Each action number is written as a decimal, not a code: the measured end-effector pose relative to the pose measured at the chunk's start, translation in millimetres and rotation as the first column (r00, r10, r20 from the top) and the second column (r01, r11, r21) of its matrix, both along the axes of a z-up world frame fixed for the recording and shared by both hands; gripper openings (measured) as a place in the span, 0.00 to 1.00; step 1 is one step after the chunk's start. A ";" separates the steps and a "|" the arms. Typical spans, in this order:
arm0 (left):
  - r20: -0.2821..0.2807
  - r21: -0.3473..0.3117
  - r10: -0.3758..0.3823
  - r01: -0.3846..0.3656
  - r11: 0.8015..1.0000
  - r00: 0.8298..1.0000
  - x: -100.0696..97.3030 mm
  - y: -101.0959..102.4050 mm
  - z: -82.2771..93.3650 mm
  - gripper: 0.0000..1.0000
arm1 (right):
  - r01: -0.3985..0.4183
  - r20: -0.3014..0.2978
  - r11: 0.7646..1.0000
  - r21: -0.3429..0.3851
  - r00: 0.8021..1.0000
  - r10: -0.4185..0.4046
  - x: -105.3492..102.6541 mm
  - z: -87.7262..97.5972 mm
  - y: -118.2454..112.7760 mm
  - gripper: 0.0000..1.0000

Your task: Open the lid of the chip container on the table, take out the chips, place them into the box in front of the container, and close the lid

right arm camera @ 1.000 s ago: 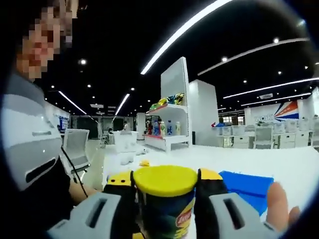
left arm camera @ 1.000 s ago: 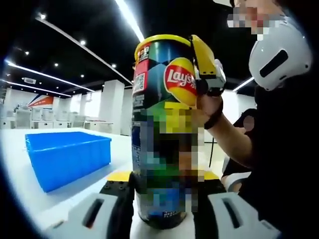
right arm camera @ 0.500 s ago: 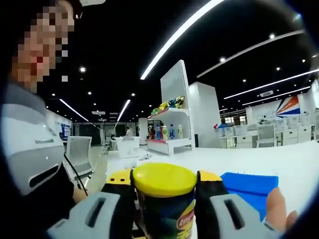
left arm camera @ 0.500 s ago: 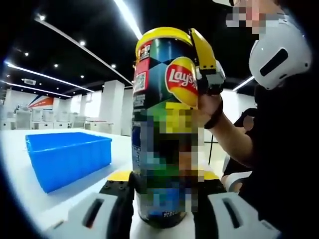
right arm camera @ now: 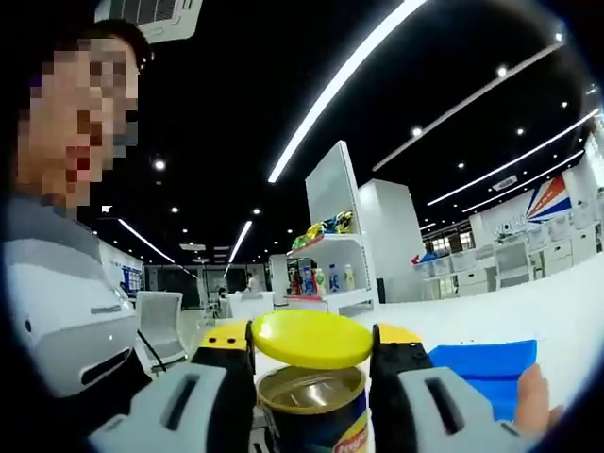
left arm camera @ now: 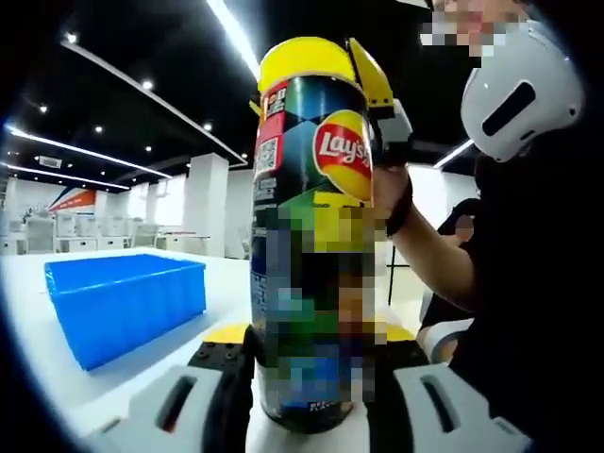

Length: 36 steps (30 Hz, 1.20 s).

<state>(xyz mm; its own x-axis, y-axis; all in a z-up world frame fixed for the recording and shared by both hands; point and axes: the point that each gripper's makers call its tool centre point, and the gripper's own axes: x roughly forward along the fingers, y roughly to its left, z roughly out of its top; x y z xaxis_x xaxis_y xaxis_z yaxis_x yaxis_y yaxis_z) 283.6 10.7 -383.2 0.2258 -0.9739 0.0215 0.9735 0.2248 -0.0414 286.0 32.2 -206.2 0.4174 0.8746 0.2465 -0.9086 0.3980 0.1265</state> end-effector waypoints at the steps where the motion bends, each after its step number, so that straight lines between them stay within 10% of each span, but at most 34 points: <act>1: -0.002 0.000 -0.001 0.001 1.000 1.000 0.3 0.0 0.0 0.46 | 0.038 0.030 0.999 -0.021 0.999 -0.037 5.1 1.3 -2.7 0.41; 22: -0.003 -0.002 0.000 0.000 1.000 1.000 -0.8 1.4 0.1 0.46 | 0.219 0.140 0.975 -0.027 0.967 -0.214 18.9 38.7 -59.5 0.41; 36: -0.006 -0.004 0.002 -0.002 1.000 1.000 -1.2 1.5 0.1 0.46 | 0.543 0.144 0.838 -0.047 0.834 -0.532 41.5 23.0 -179.6 0.41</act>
